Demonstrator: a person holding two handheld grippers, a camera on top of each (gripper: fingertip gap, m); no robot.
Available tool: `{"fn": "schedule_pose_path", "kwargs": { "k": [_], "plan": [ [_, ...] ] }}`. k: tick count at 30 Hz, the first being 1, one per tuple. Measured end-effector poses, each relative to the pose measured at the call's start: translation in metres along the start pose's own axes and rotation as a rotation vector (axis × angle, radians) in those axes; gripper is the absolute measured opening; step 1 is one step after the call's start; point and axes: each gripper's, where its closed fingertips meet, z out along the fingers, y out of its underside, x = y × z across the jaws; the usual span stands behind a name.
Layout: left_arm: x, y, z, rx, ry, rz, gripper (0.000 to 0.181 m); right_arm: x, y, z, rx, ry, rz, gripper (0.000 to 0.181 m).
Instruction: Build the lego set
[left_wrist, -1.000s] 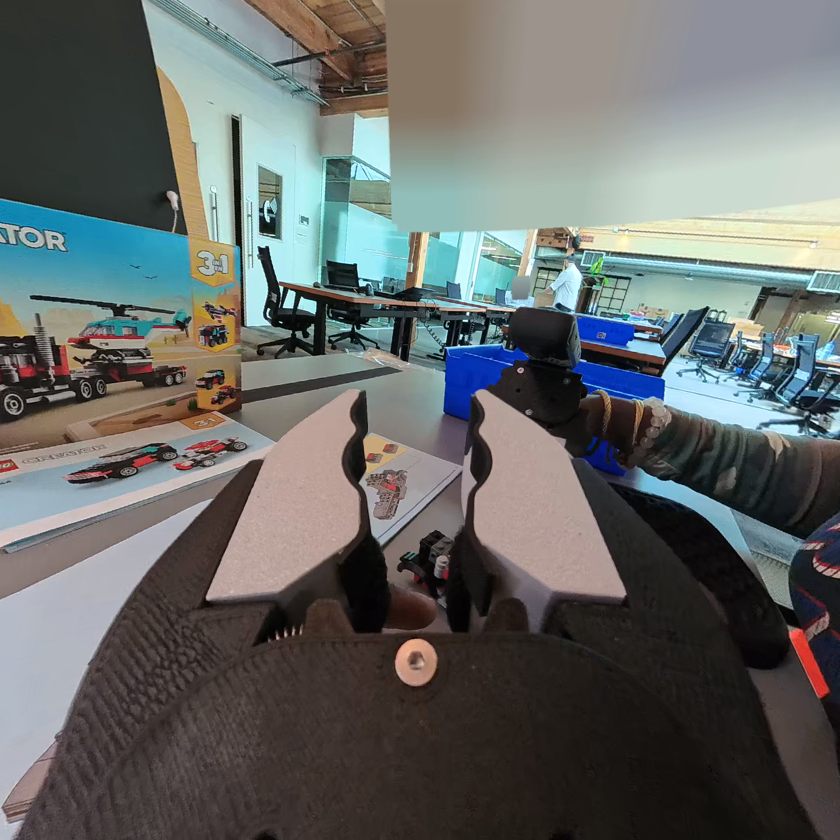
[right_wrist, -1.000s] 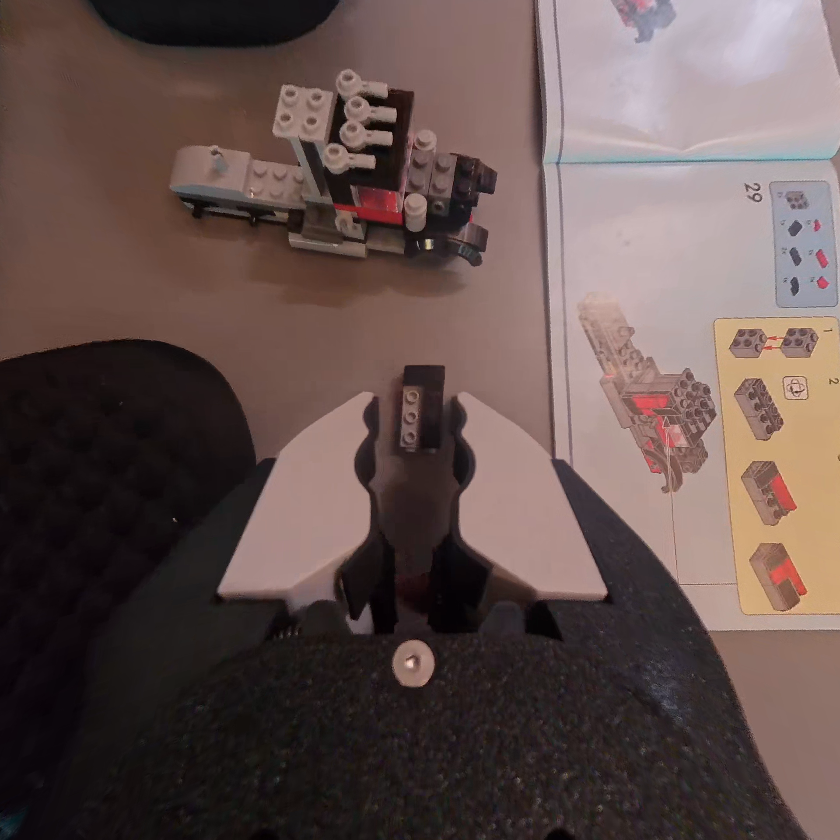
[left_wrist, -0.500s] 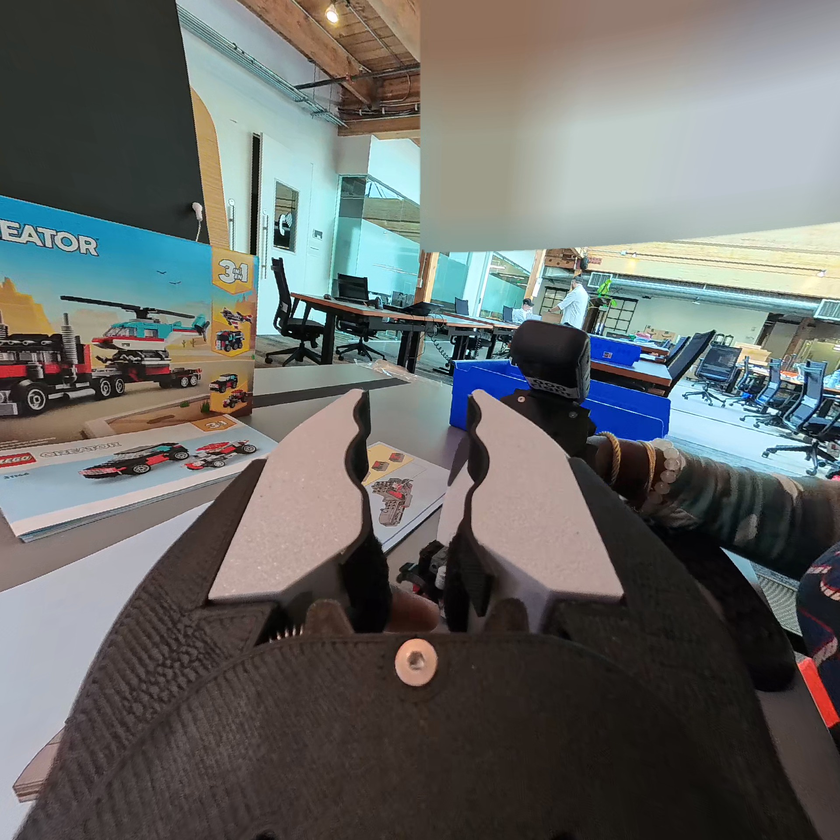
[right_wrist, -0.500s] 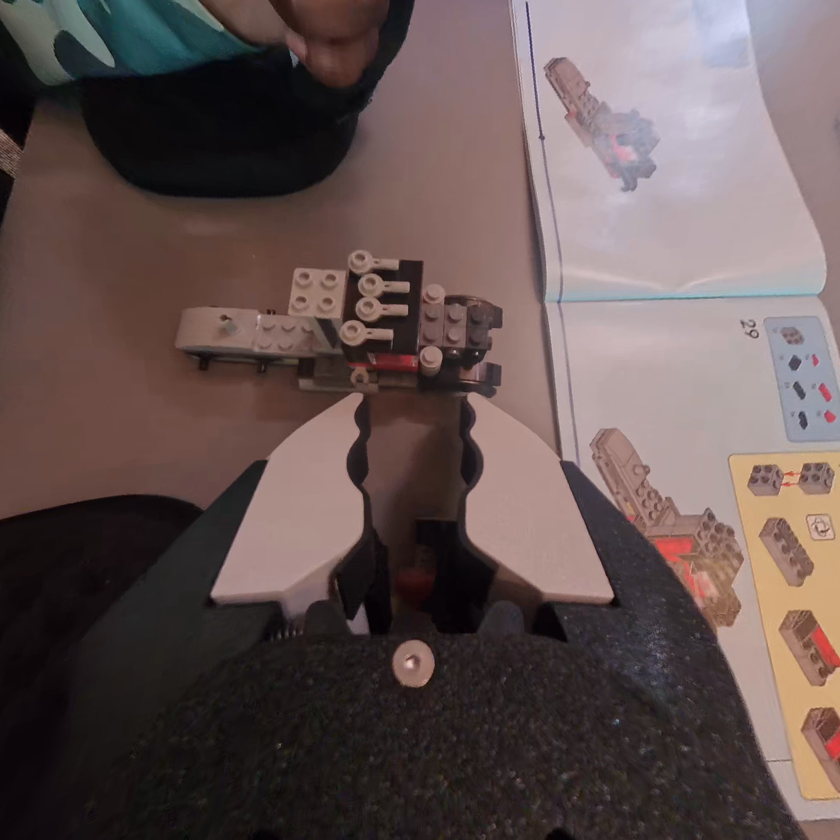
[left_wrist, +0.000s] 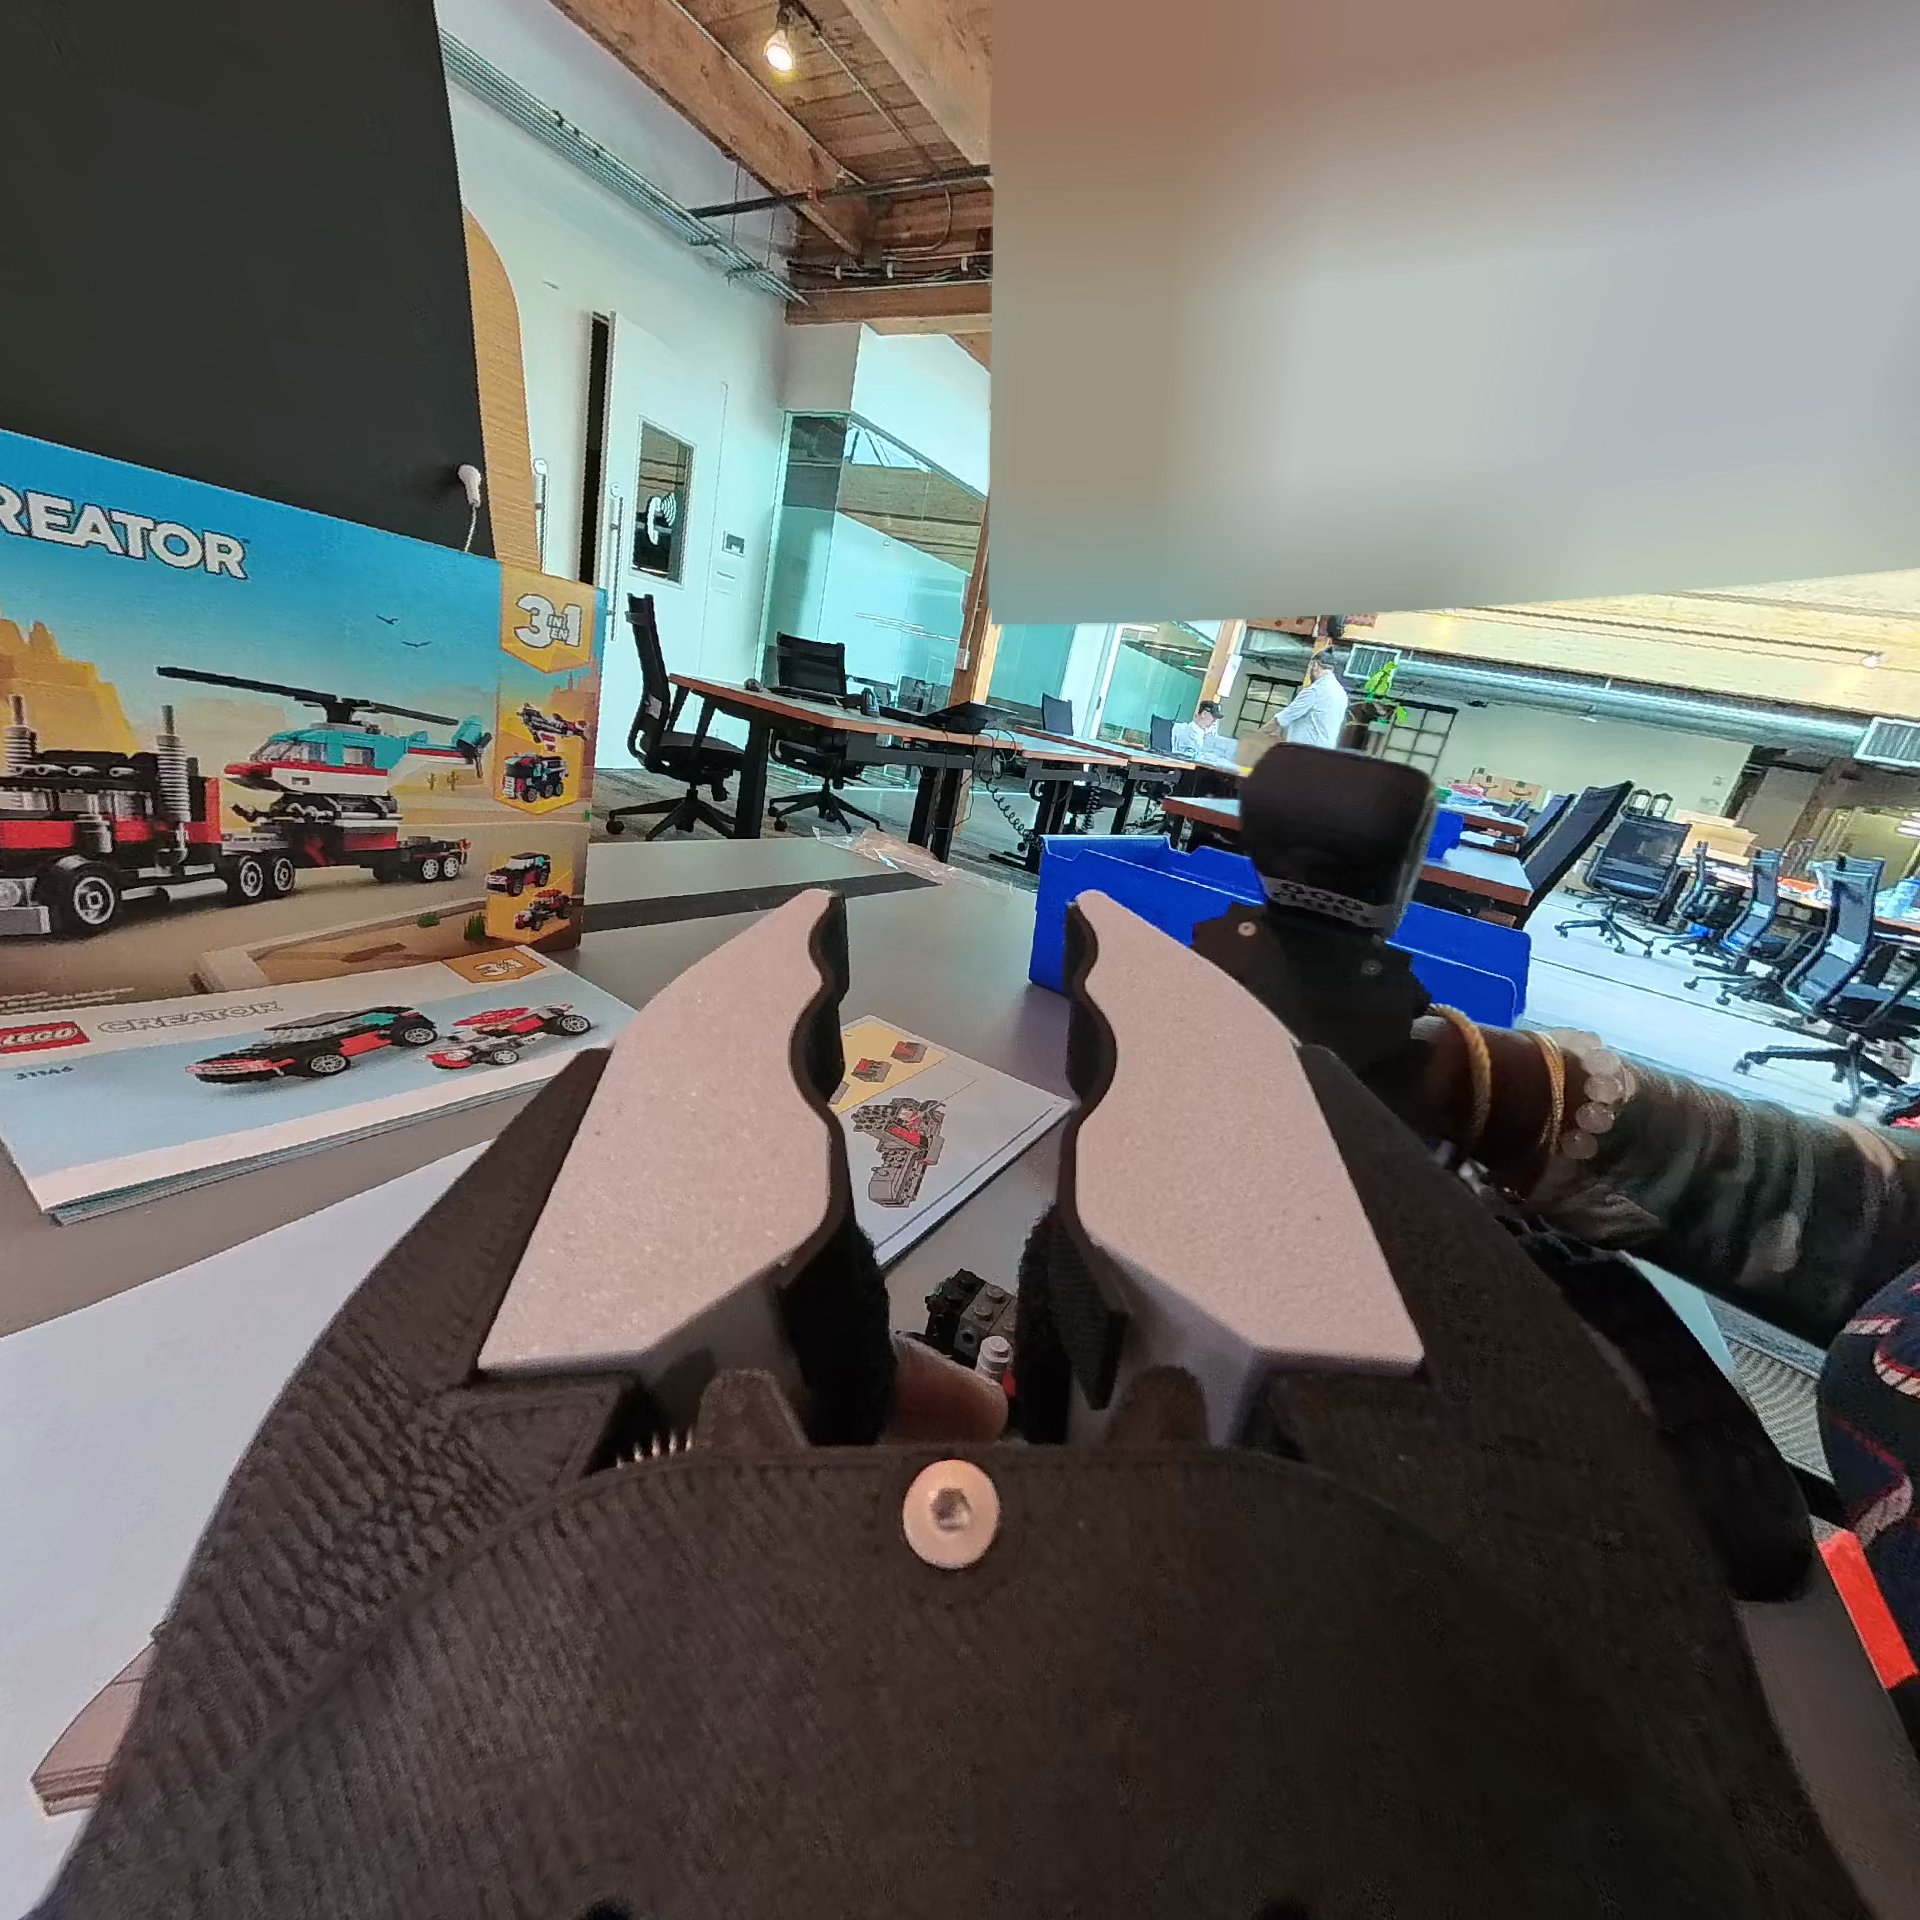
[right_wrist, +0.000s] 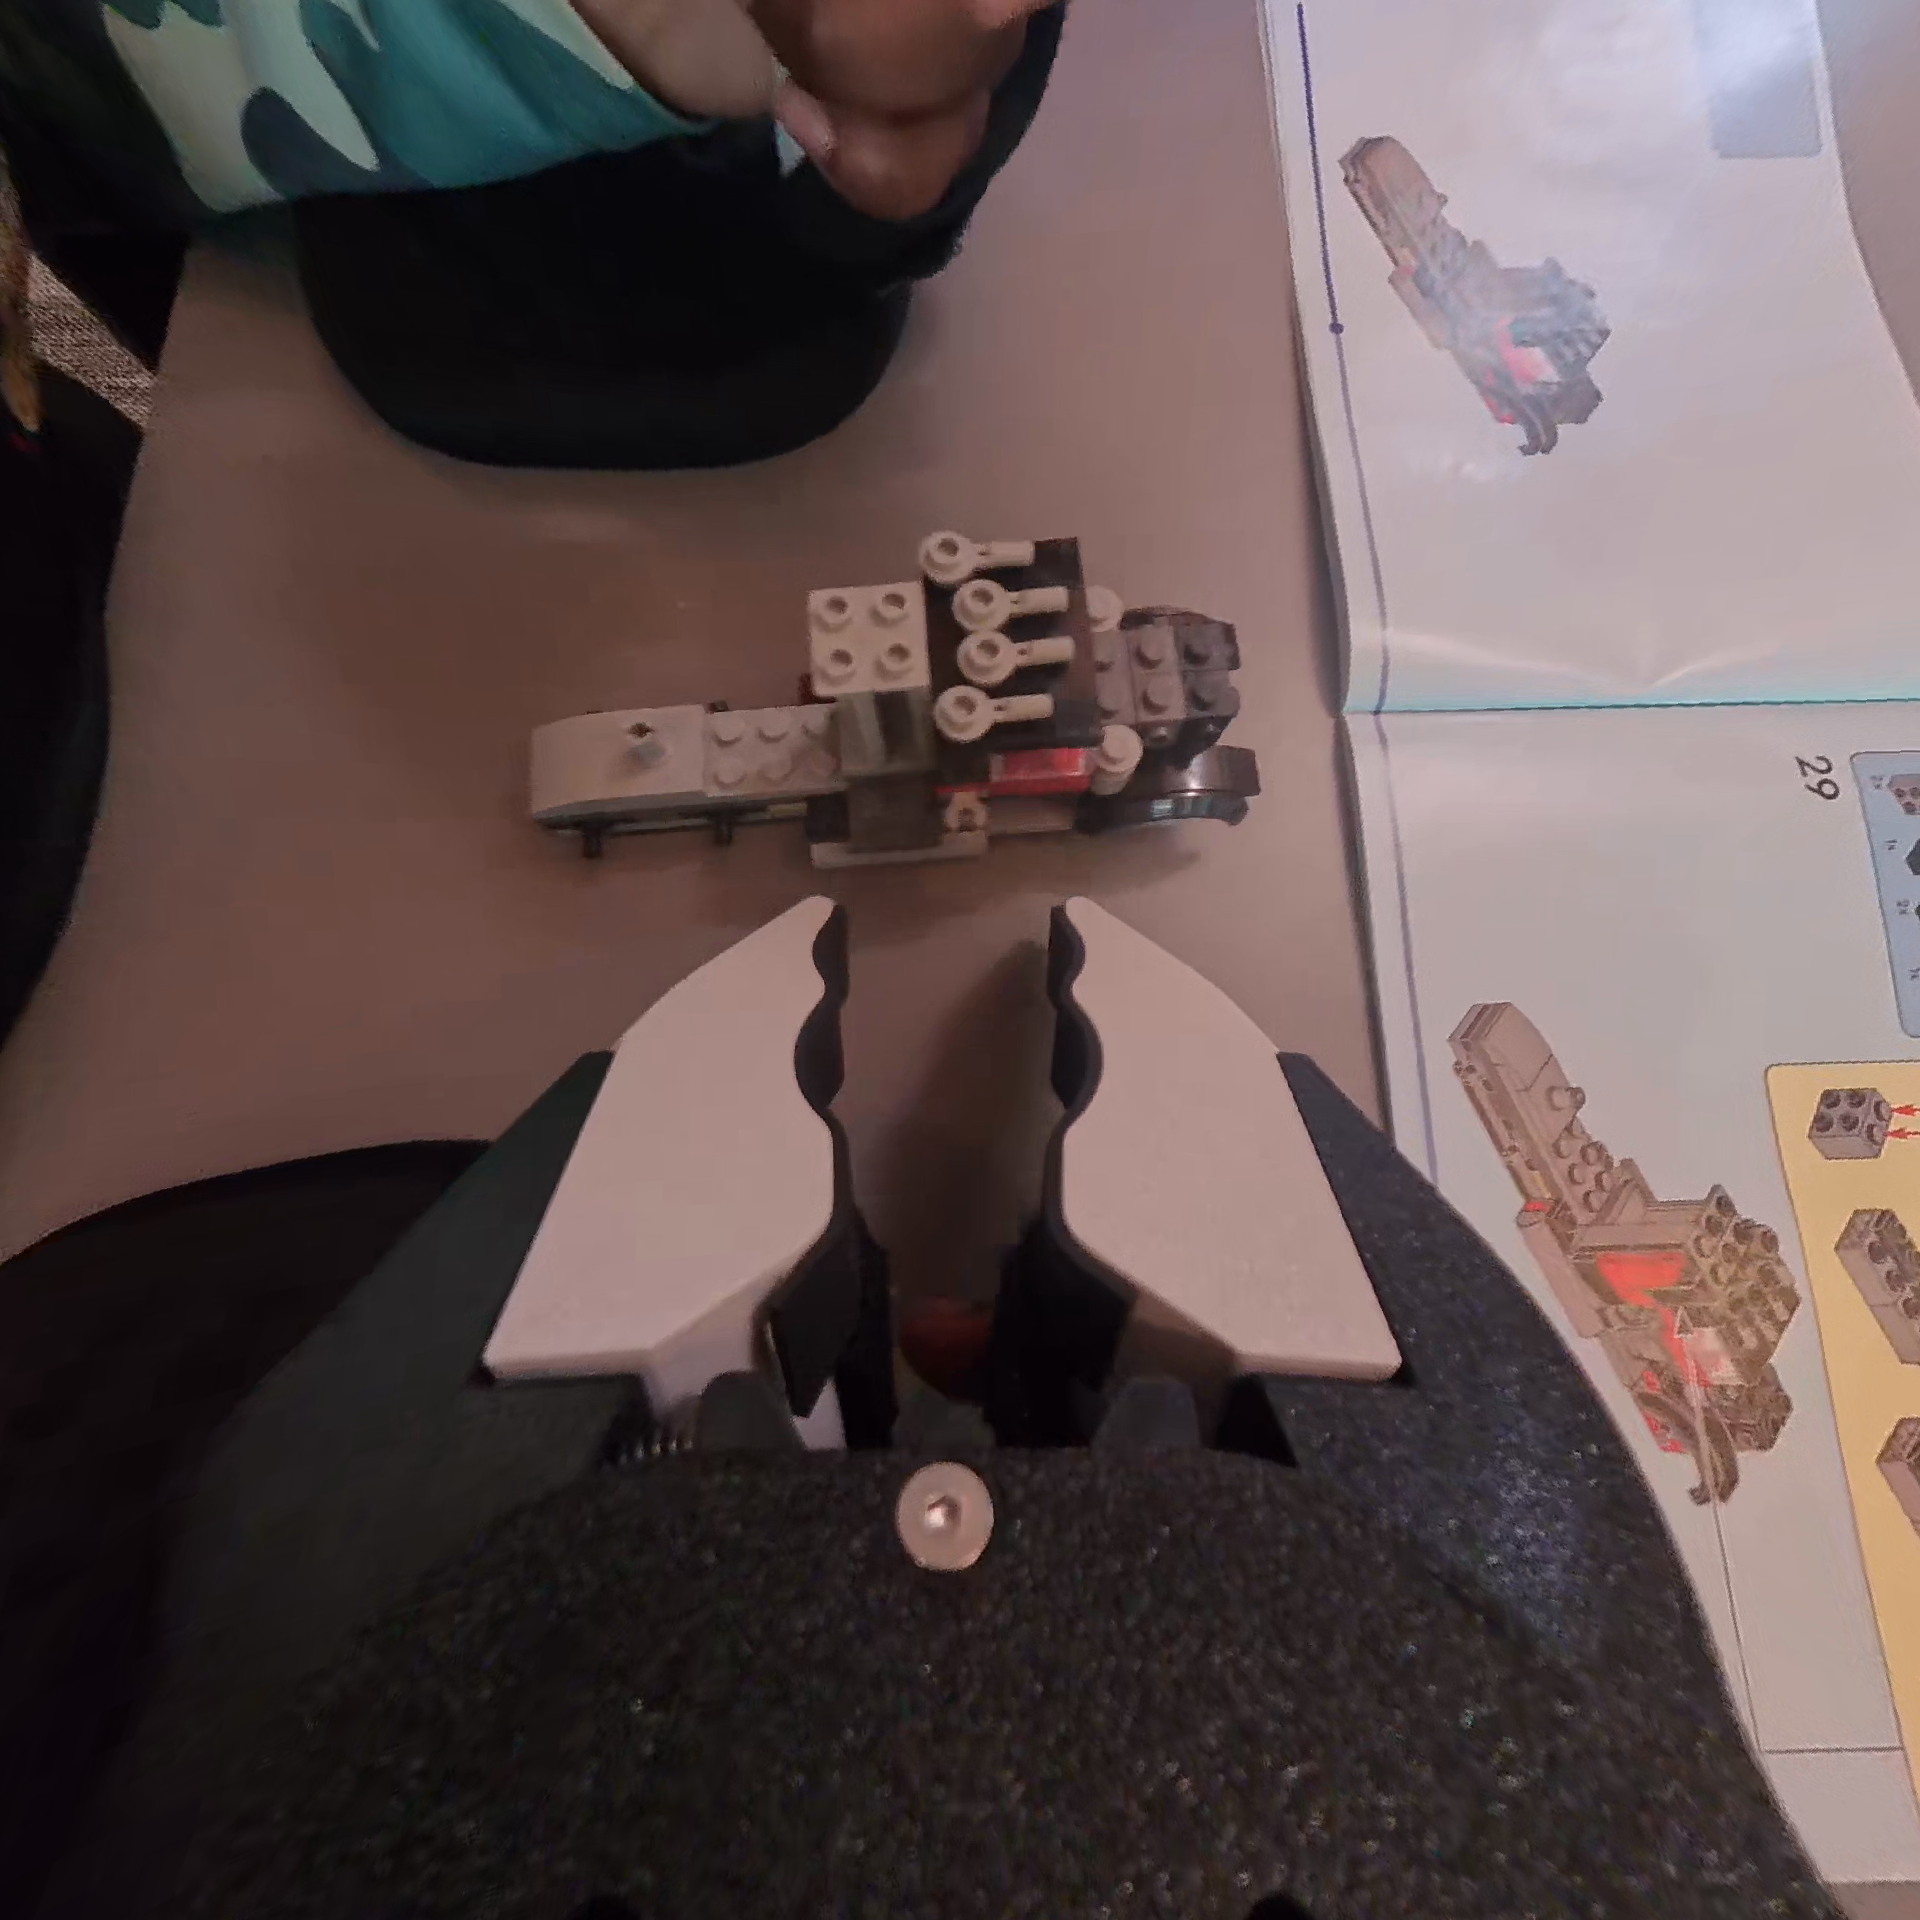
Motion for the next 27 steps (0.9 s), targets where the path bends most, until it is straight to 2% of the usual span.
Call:
{"fn": "schedule_pose_path", "kwargs": {
  "k": [6, 18, 27],
  "plan": [
    [0.001, 0.001, 0.001, -0.004, 0.007, -0.006, 0.039, 0.001, -0.005, 0.006, 0.024, 0.086, -0.03, 0.038],
    [0.001, 0.001, 0.001, 0.0, 0.009, -0.008, 0.039, 0.002, -0.008, 0.015, 0.021, 0.11, 0.001, 0.039],
    [0.002, -0.001, 0.0, 0.008, 0.01, -0.006, 0.039, 0.006, -0.011, 0.018, 0.003, 0.065, -0.016, 0.045]
  ]
}}
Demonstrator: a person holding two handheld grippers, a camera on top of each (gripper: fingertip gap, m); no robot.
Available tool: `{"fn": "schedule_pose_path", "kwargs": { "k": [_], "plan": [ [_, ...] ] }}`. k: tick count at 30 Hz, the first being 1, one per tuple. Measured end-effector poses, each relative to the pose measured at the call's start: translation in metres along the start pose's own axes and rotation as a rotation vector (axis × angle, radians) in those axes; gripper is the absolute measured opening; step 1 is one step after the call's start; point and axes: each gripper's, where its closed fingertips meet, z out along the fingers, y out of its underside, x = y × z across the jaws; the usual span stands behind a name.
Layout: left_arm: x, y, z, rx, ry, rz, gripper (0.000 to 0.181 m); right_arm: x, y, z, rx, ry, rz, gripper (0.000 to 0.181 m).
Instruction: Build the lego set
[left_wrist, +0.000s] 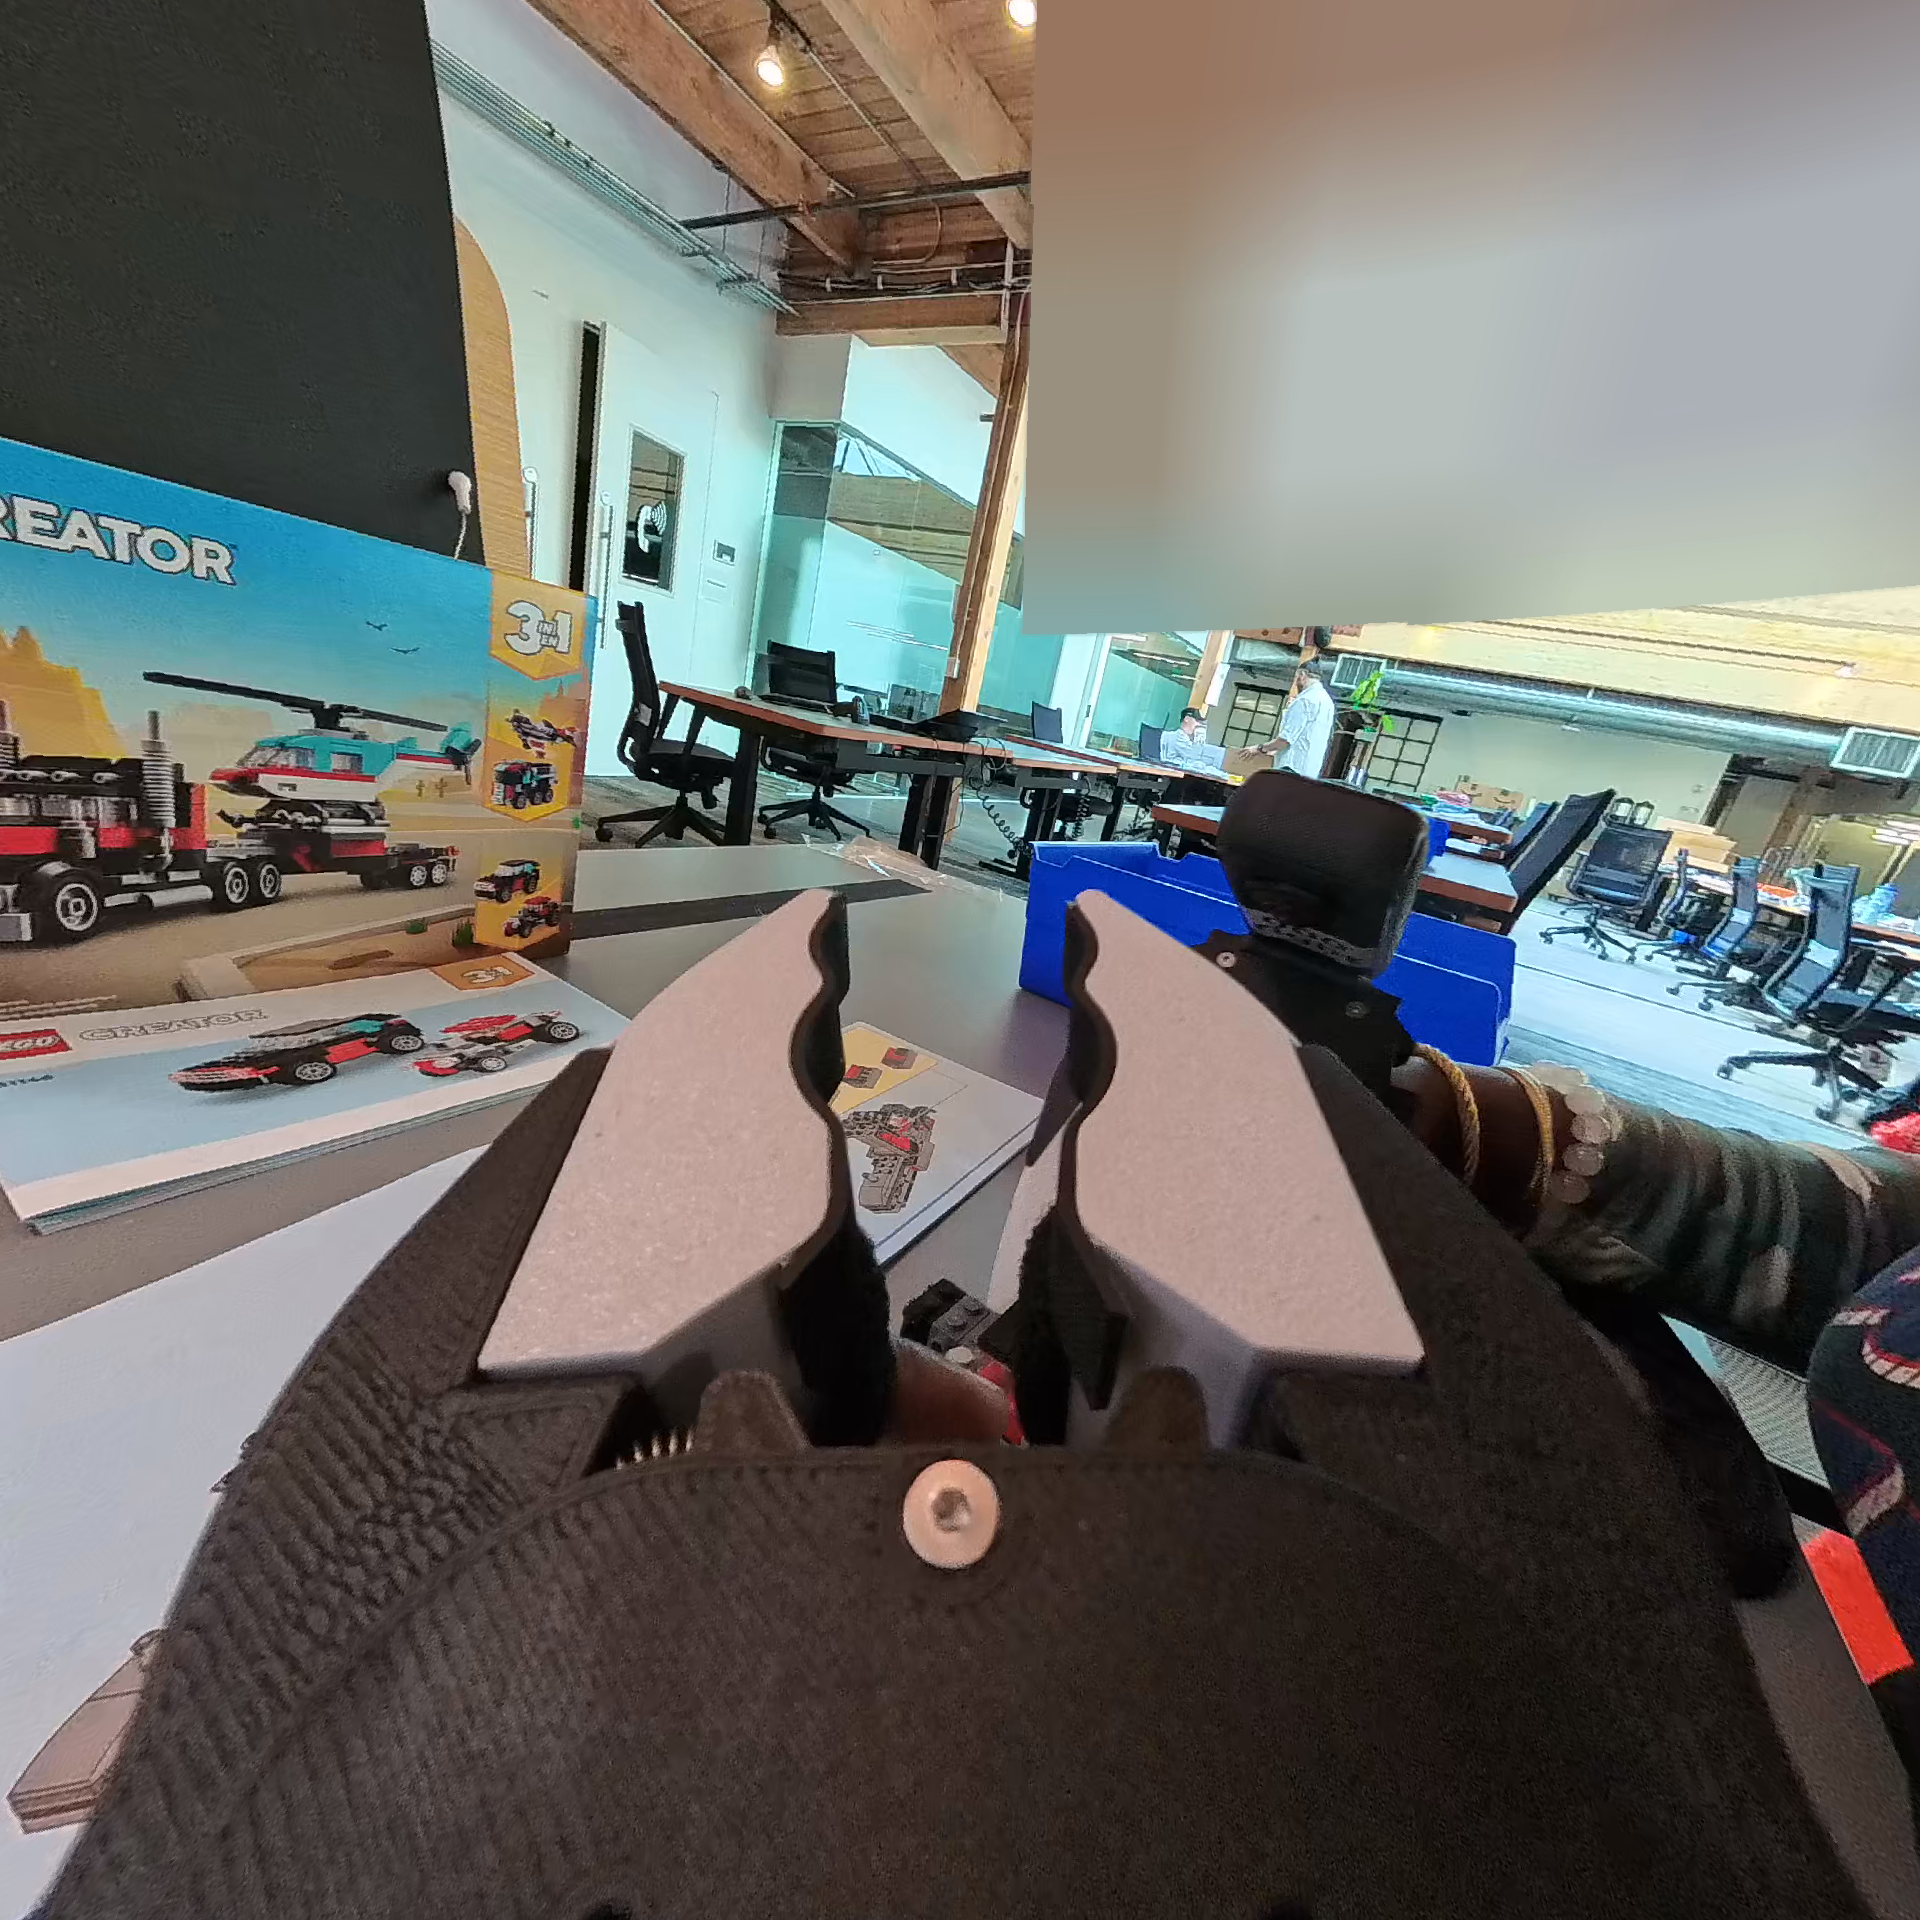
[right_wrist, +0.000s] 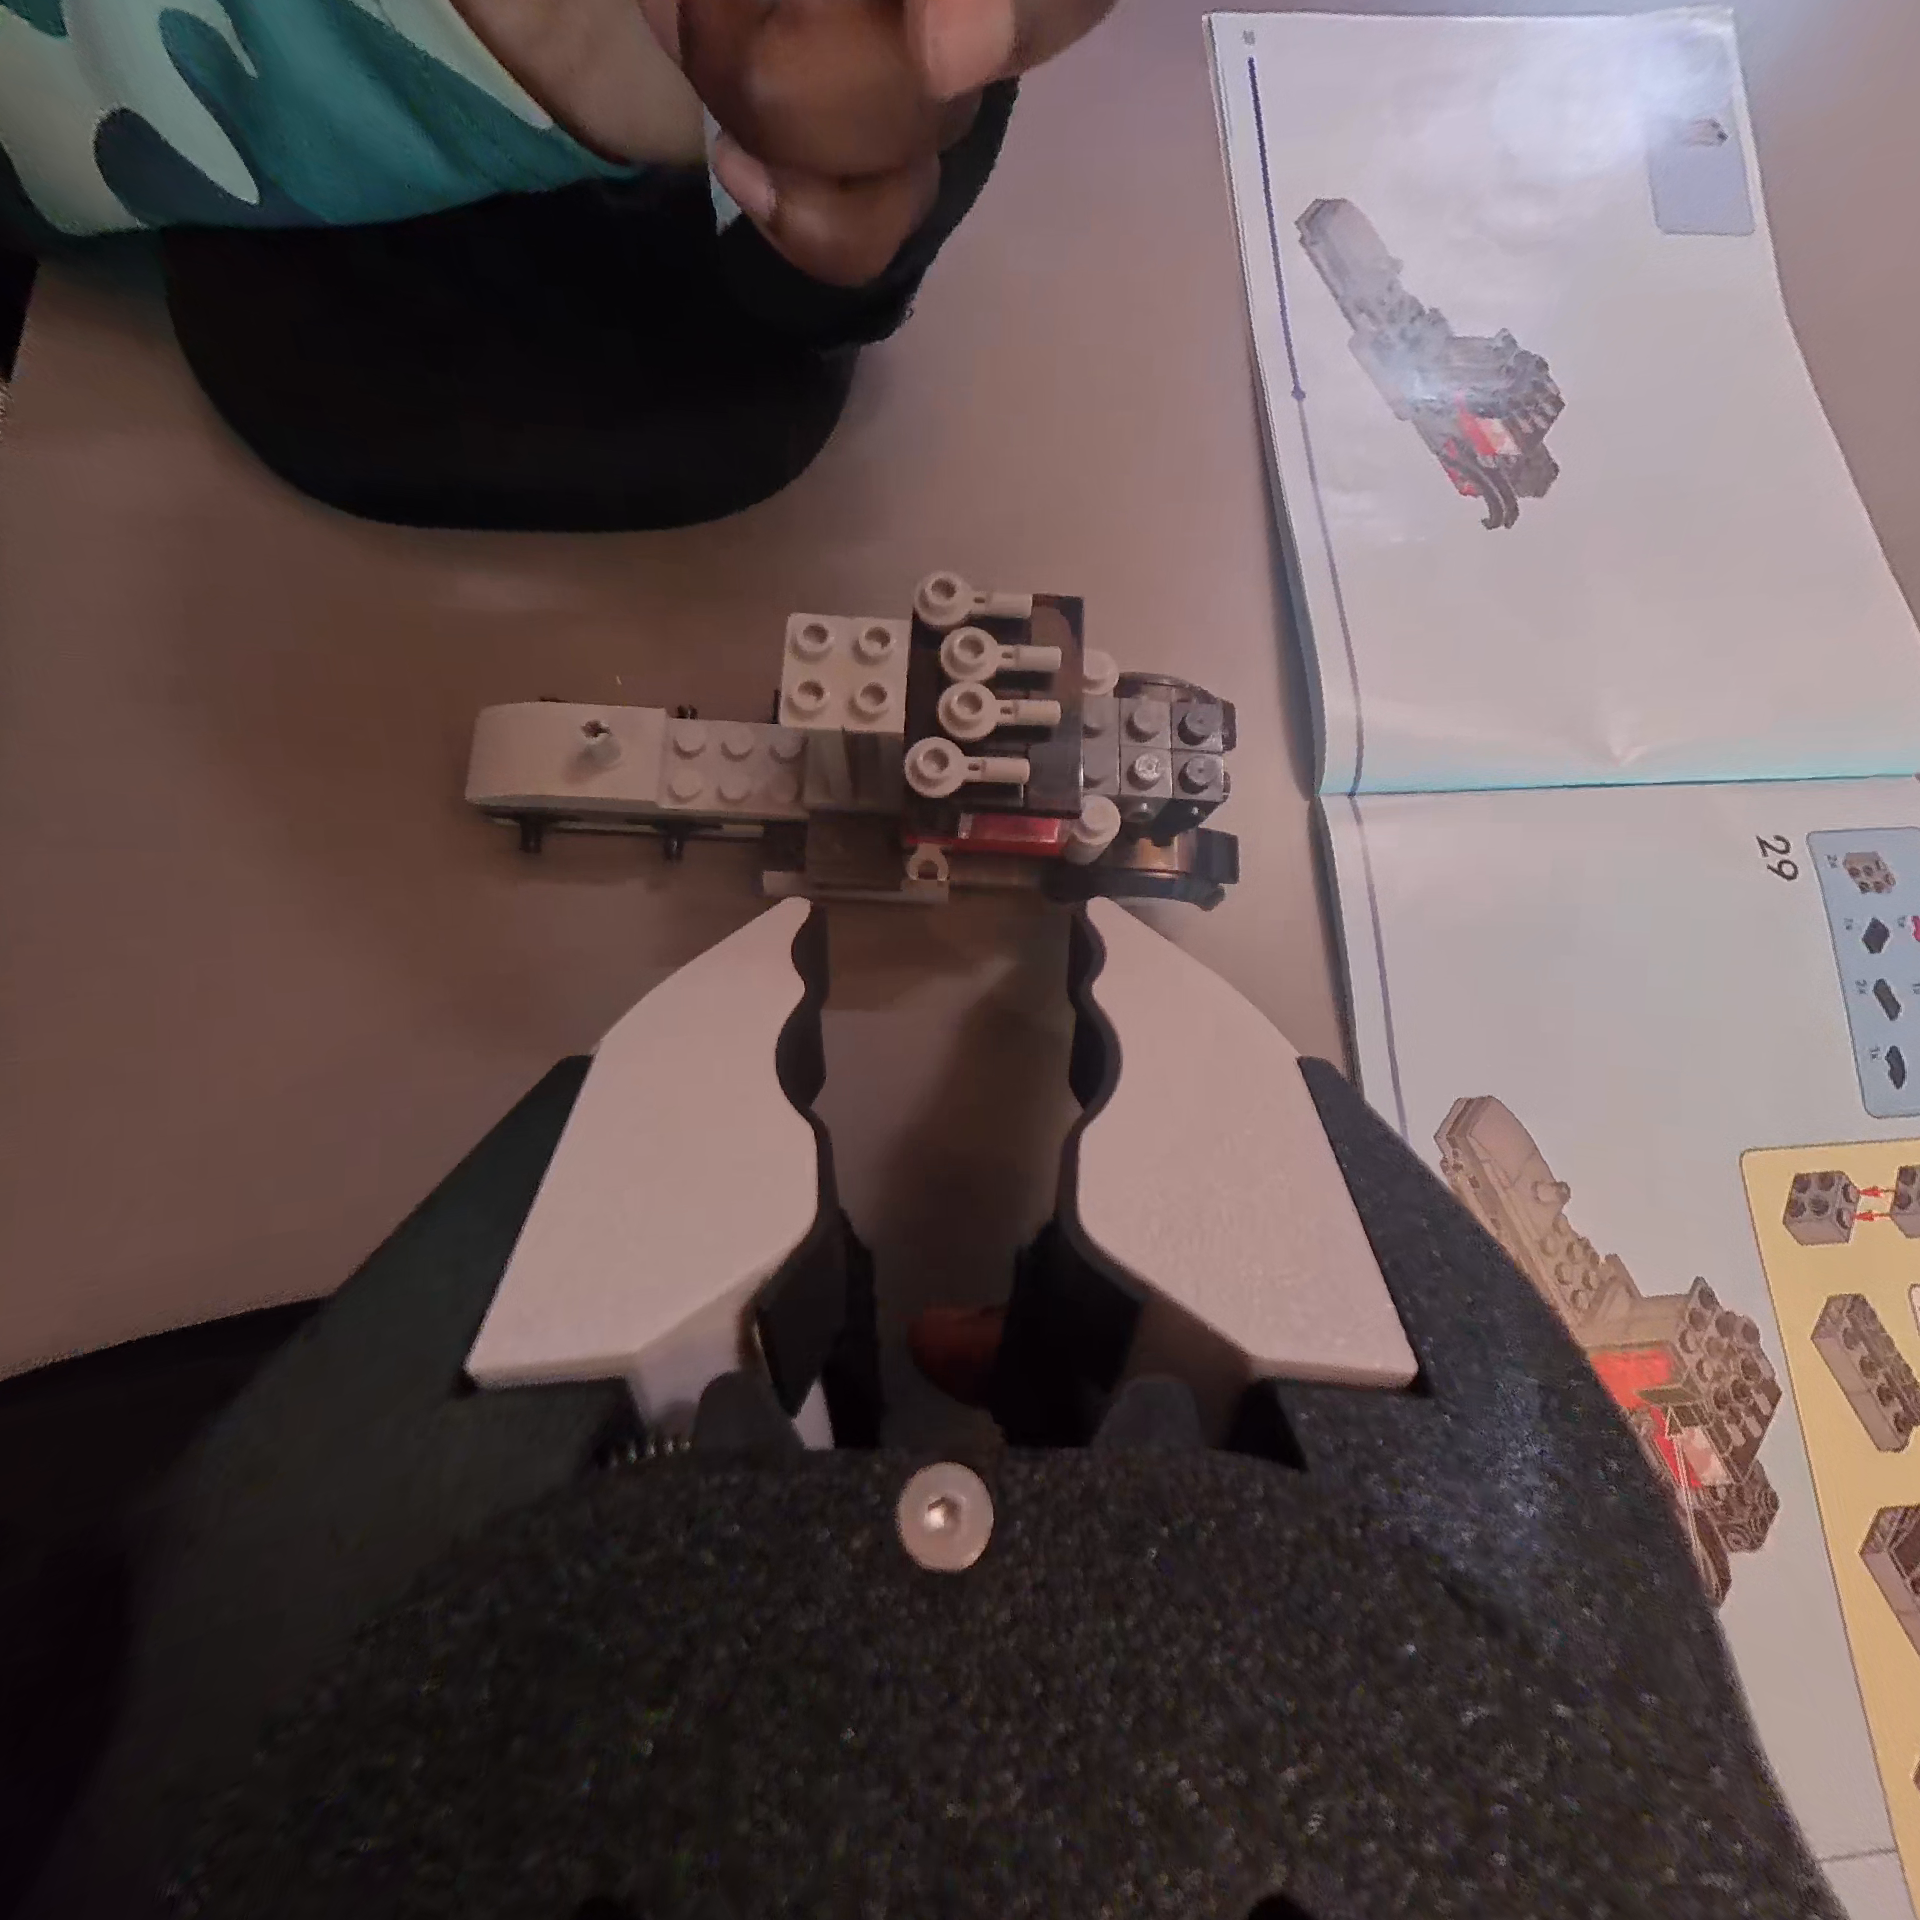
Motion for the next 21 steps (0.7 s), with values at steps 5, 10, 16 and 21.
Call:
{"fn": "schedule_pose_path", "kwargs": {
  "k": [5, 10, 16, 21],
  "plan": [
    [0.0, -0.003, -0.002, 0.01, 0.001, 0.004, 0.039, -0.002, -0.003, 0.002, 0.022, -0.03, -0.019, 0.046],
    [0.001, -0.002, -0.001, 0.007, 0.008, 0.001, 0.037, -0.001, -0.004, 0.003, 0.037, -0.043, -0.045, 0.046],
    [0.002, -0.002, -0.002, 0.012, 0.02, 0.013, 0.027, 0.0, -0.007, -0.005, 0.081, -0.042, 0.002, 0.049],
    [0.004, -0.002, -0.002, 0.022, 0.041, 0.006, 0.027, 0.052, -0.003, -0.052, 0.243, 0.228, 0.2, 0.059]
  ]
}}
